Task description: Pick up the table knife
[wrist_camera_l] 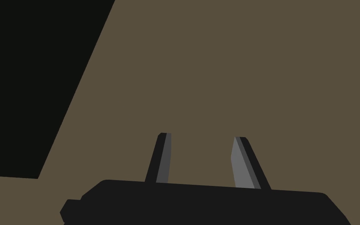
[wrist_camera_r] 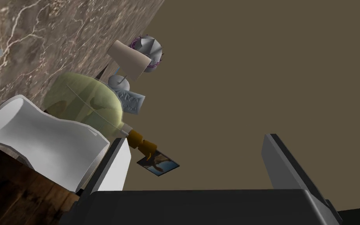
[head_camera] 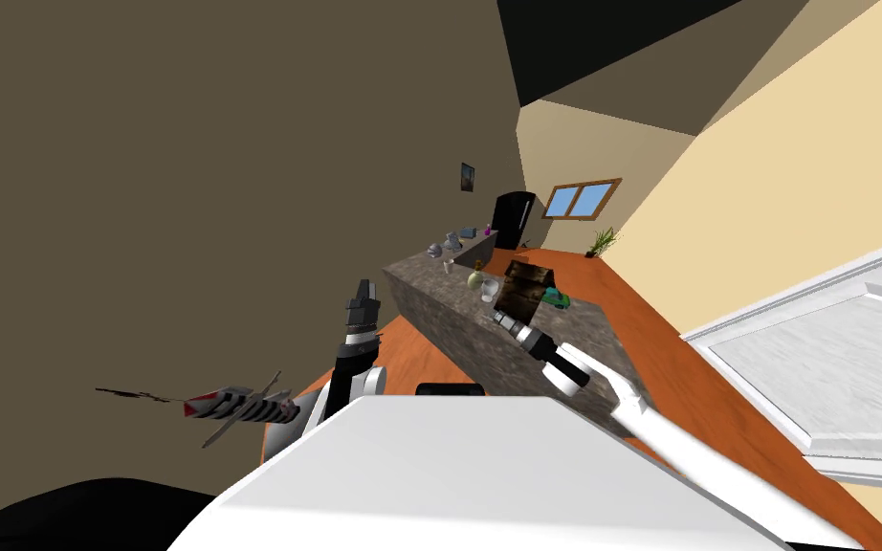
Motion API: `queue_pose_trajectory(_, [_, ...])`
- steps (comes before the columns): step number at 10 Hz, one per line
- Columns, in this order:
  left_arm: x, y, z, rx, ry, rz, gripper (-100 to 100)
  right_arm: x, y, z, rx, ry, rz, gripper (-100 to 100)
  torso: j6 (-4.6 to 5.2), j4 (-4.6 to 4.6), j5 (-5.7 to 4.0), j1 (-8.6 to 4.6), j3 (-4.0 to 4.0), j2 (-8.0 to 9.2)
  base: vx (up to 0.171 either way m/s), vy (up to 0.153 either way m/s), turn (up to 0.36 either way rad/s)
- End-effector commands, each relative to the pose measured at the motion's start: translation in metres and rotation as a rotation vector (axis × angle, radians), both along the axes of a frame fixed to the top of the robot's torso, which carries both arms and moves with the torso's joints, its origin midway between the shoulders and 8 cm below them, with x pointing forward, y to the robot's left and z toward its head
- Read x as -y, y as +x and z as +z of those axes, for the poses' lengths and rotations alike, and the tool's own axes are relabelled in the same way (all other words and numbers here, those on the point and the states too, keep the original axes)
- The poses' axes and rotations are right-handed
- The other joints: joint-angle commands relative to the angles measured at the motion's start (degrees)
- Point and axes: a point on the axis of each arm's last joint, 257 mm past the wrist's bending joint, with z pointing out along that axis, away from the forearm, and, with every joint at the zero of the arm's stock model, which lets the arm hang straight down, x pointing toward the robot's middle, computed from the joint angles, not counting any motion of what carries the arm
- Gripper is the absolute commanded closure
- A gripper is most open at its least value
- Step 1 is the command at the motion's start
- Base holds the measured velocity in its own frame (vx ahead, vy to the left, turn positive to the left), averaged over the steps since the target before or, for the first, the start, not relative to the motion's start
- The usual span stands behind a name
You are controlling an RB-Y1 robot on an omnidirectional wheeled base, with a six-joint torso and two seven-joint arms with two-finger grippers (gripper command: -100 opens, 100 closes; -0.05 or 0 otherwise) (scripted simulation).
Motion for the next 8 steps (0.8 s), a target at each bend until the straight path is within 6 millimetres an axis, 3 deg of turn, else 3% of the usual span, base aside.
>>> queue_pose_trajectory(1, [0.0,0.0,0.0,0.0,0.0,0.0,0,0.005,0.0,-0.005,-0.006,-0.042,0.01,-100,0.0,0.0,0.0,0.0,0.0,0.0,-0.009,-0.021,0.077])
queue_pose_trajectory(8, [0.0,0.0,0.0,0.0,0.0,0.0,0,0.032,-0.014,-0.067,-0.045,-0.381,0.124,-100,0.03,-0.01,-0.01,-0.02,-0.03,-0.06,-0.005,-0.025,0.131])
